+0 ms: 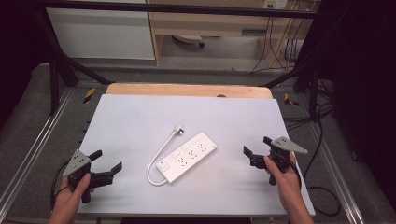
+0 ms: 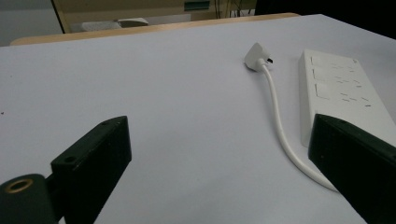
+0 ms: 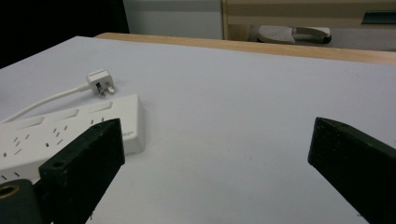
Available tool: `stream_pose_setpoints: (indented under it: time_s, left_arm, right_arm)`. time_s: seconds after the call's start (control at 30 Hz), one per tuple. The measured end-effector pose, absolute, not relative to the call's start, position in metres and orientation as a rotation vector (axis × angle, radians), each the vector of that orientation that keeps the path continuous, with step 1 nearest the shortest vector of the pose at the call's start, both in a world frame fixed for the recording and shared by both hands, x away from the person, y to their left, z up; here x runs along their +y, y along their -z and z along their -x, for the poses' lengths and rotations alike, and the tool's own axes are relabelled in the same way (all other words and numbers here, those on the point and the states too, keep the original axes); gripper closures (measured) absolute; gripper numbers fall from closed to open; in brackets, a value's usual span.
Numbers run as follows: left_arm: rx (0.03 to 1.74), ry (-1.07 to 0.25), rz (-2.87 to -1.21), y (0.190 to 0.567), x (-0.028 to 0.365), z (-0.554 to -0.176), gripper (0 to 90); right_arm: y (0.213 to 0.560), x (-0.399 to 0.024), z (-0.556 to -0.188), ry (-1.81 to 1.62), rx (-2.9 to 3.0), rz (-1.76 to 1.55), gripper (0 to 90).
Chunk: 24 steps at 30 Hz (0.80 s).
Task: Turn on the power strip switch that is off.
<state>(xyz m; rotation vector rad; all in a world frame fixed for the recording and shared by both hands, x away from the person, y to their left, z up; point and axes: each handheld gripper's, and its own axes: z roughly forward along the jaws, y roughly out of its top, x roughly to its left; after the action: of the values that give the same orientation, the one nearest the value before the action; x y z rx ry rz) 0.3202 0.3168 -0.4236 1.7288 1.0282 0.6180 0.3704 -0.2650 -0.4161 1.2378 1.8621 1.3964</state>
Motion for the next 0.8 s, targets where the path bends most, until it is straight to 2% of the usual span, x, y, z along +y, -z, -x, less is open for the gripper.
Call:
stream_pose_setpoints:
  time_s: [0.8]
  left_arm:
    - [1.022, -0.614, -1.726, 0.423, 0.317, -0.319, 6.2]
  right_arm:
    - [0.449, -0.294, -0.354, -1.292, 1.879, -1.263, 3.8]
